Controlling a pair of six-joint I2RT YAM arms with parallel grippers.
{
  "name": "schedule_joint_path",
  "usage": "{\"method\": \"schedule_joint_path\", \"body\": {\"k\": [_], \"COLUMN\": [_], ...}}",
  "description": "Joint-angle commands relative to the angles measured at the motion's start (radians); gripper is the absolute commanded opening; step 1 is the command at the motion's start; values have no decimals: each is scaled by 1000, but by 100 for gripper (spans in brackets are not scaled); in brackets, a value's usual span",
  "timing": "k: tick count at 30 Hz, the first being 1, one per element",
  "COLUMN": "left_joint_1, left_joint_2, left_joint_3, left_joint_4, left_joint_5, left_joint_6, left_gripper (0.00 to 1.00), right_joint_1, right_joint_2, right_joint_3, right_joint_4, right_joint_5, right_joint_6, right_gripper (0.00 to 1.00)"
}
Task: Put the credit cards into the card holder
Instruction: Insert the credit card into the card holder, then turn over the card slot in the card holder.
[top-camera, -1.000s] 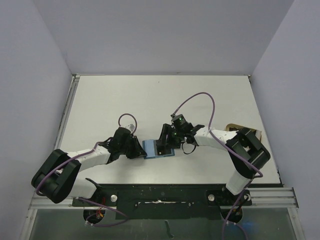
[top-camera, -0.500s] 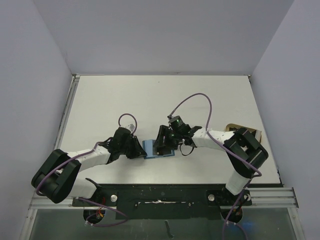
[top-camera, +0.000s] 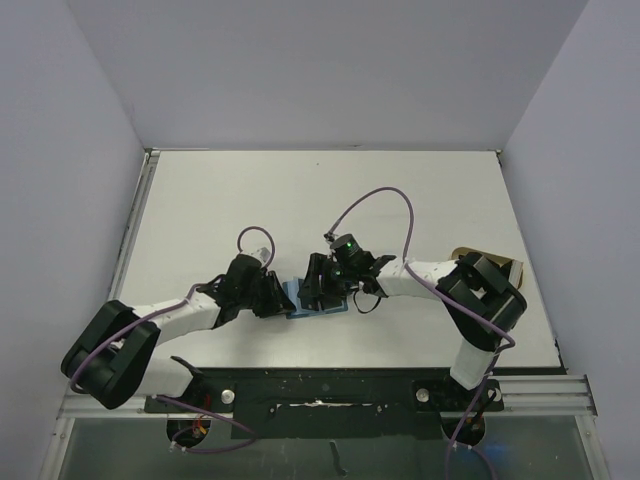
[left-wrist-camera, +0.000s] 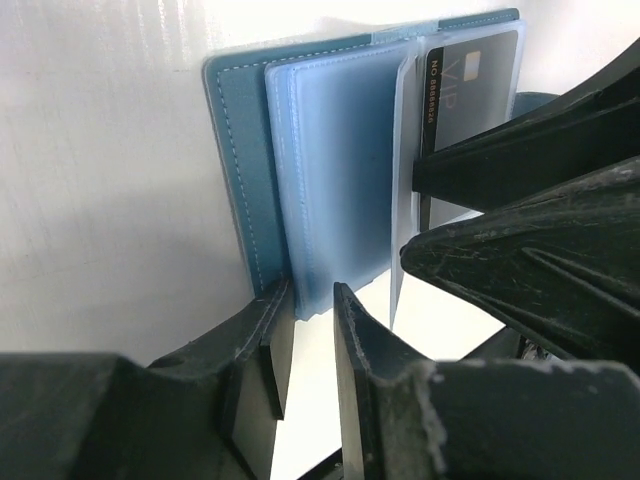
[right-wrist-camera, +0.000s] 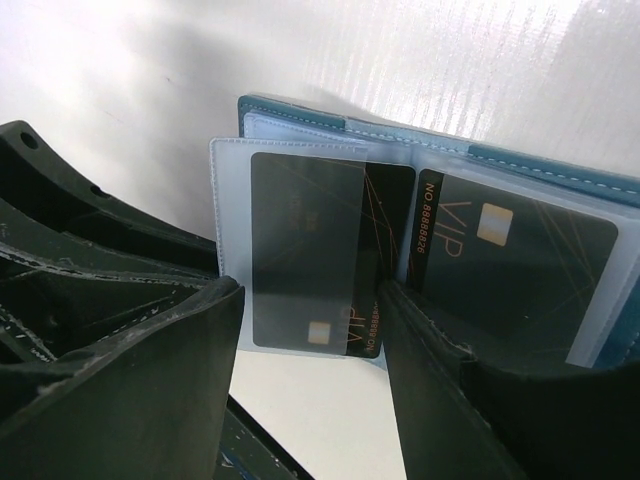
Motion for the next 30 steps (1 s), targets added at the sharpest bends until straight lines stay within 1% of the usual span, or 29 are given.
{"method": "schedule_joint_path", "body": {"k": [1, 5, 7, 12, 15, 18, 20, 24, 30], "left_joint_1": [-5, 3, 5, 12, 22, 35, 41, 51, 53], "left_joint_2": [-61, -111, -124, -164, -177, -185, -183, -130, -51], "left_joint_3": [27, 19, 28, 61, 60, 41, 18, 8, -8], "left_joint_4": [7, 4, -14, -101, -108, -76, -26, 22, 100], "left_joint_5": [-24, -38, -42, -94, -95, -80, -60, -27, 5], "left_joint_6": [7, -16, -20, -21, -33, -49, -53, -47, -34], "left_gripper": [22, 22, 22, 21, 24, 27, 27, 21, 17], "right_joint_1": [19, 16, 15, 15, 14, 15, 15, 14, 16], "right_joint_2": [-40, -85, -93, -84, -66, -44, -26, -2, 17], "right_joint_3": [10, 5, 7, 40, 56, 69, 79, 81, 77], "right_joint_4": [-44, -64, -68, -115, -121, -122, -126, -115, -71], "right_joint_5": [53, 78, 79, 107, 111, 110, 108, 97, 61], "right_joint_6": [-36, -38, -39, -53, -58, -62, -66, -66, -60], "right_gripper": [57, 57, 54, 52, 52, 54, 55, 55, 55]}}
